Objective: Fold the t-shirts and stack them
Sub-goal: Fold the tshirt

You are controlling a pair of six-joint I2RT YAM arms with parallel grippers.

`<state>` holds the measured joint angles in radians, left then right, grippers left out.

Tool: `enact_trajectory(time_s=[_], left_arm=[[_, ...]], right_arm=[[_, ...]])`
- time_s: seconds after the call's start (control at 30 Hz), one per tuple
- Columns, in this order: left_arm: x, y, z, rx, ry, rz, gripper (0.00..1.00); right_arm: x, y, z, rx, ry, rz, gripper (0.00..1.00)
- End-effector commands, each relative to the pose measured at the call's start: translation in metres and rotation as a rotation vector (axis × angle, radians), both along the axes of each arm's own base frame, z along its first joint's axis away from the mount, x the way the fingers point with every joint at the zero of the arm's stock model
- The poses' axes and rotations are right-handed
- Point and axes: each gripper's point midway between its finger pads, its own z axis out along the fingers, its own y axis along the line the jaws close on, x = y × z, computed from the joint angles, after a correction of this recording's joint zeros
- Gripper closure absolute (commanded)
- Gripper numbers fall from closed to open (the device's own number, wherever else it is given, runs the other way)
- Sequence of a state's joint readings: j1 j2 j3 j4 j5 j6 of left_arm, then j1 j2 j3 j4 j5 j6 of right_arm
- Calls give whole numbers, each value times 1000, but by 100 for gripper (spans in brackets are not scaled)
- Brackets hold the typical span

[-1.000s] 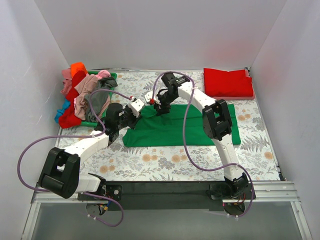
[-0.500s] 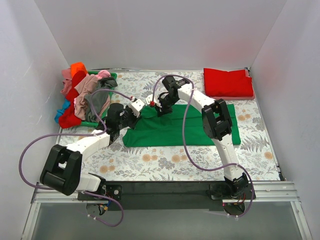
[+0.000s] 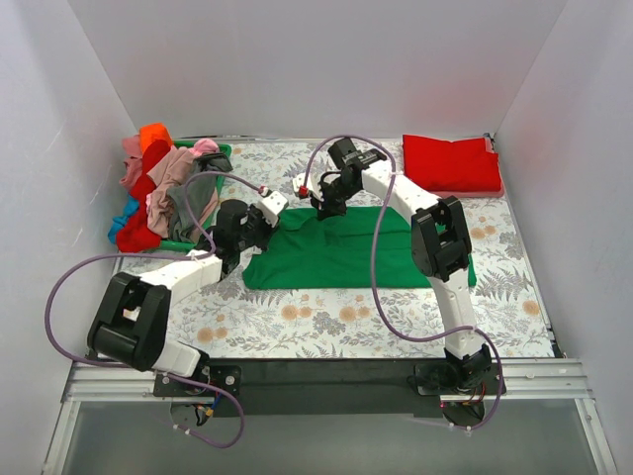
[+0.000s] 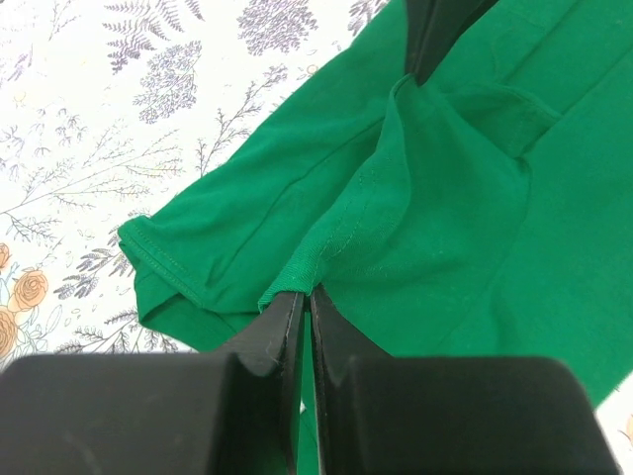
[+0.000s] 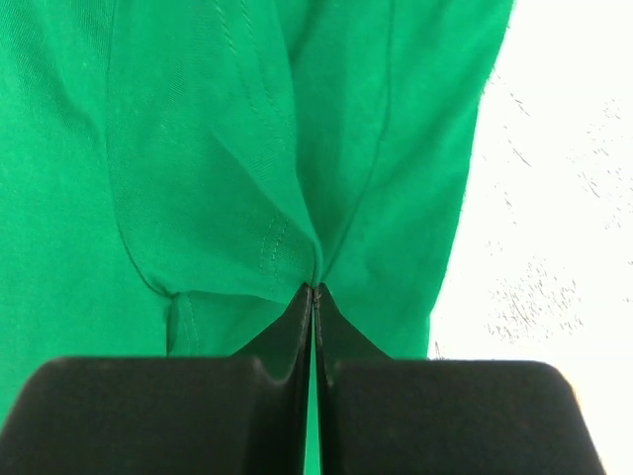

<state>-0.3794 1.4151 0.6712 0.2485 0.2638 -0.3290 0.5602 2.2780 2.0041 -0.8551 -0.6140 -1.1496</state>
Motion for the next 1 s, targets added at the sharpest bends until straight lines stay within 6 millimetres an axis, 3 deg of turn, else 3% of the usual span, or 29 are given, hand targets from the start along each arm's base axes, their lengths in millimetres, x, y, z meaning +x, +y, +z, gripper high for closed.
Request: enact_trajectory(time_s=[0.0, 0.33, 0.63, 0.77, 0.93, 0.97], left_arm=[[20, 3, 10, 4, -39, 37, 100], [41, 4, -3, 8, 16, 91, 99], [66, 18, -9, -28, 129, 301, 57], [78, 38, 22, -87, 95, 448, 48], [61, 55, 79, -178, 0, 519, 31], [57, 59, 86, -196, -4, 541, 27]], right_arm=[[6, -2, 27, 21, -41, -55, 99], [6, -8, 16, -14, -14, -99, 99], [17, -7, 8, -20, 25, -239, 99], [30, -10, 3, -30, 14, -353, 99], [48, -21, 1, -60, -21, -528, 99], [50, -25, 2, -66, -29, -548, 91]])
